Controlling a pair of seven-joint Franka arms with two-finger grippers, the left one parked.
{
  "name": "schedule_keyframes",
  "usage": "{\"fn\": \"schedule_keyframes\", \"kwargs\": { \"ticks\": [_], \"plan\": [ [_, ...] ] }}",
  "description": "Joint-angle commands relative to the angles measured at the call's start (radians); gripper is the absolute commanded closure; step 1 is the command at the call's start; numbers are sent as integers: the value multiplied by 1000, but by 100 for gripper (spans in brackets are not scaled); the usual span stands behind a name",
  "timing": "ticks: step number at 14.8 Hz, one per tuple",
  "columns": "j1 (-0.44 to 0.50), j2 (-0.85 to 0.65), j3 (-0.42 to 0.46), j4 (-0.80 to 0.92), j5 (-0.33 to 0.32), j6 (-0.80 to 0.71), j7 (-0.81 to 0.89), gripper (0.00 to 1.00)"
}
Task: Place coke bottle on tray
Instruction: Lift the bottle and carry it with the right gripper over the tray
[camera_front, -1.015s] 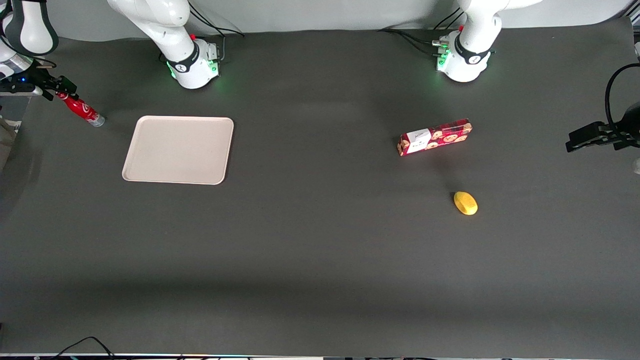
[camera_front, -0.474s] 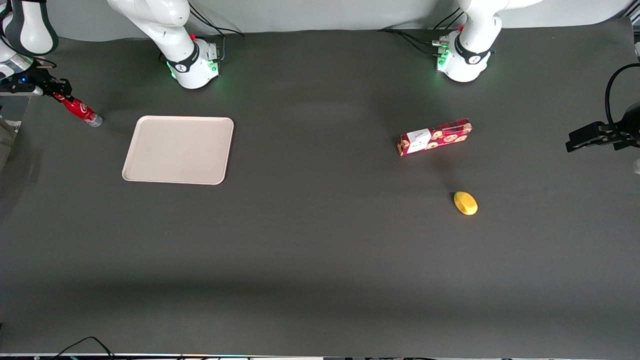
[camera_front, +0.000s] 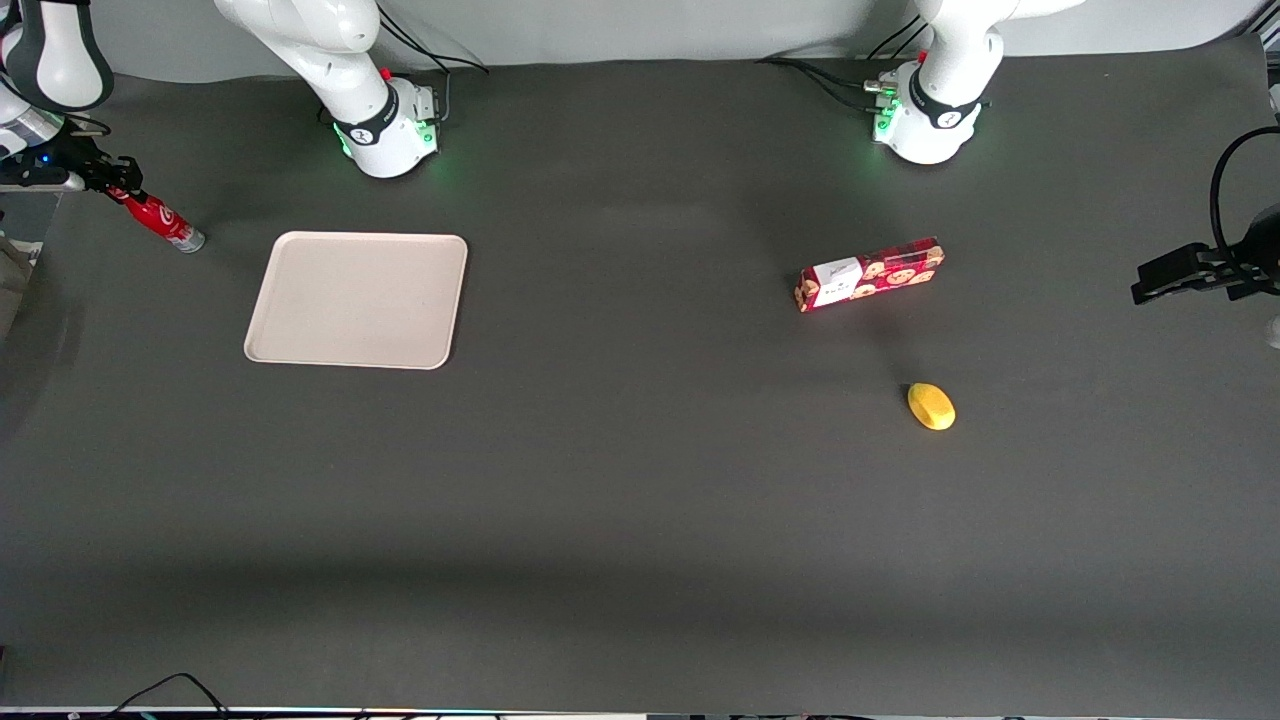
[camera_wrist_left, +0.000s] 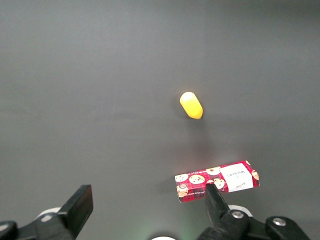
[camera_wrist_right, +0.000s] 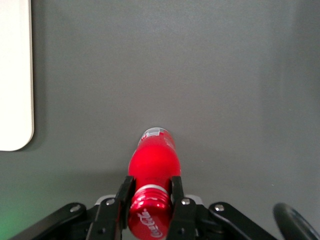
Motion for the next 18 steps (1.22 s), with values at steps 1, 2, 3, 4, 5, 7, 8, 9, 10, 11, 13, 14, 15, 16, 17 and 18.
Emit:
{"fn": "schedule_keyframes", "kwargs": {
  "ticks": [1, 2, 3, 4, 5, 7, 8, 9, 10, 11, 13, 14, 15, 16, 17, 18],
  "plan": [
    [10, -8, 84, 148, -5, -170, 12, 100],
    [11, -8, 124, 202, -3, -229, 48, 100],
    [11, -8, 183, 262, -3, -304, 85, 100],
    [11, -8, 240, 326, -2, -375, 117, 100],
    [11, -6, 294, 398, 3, -447, 142, 100],
    [11, 6, 401, 563, 68, -597, 168, 100],
    [14, 21, 449, 646, 96, -657, 189, 100],
    [17, 40, 501, 731, 104, -720, 217, 100],
    [24, 60, 550, 800, 104, -779, 252, 100],
    [25, 81, 604, 861, 105, -825, 297, 100],
    [42, 109, 702, 946, 109, -897, 390, 100],
    [45, 121, 756, 971, 113, -922, 445, 100],
    [45, 135, 806, 991, 153, -934, 510, 100],
    [45, 146, 845, 997, 209, -934, 580, 100],
    [45, 158, 877, 998, 252, -934, 641, 100],
    [45, 173, 917, 997, 277, -934, 688, 100]
  ]
}}
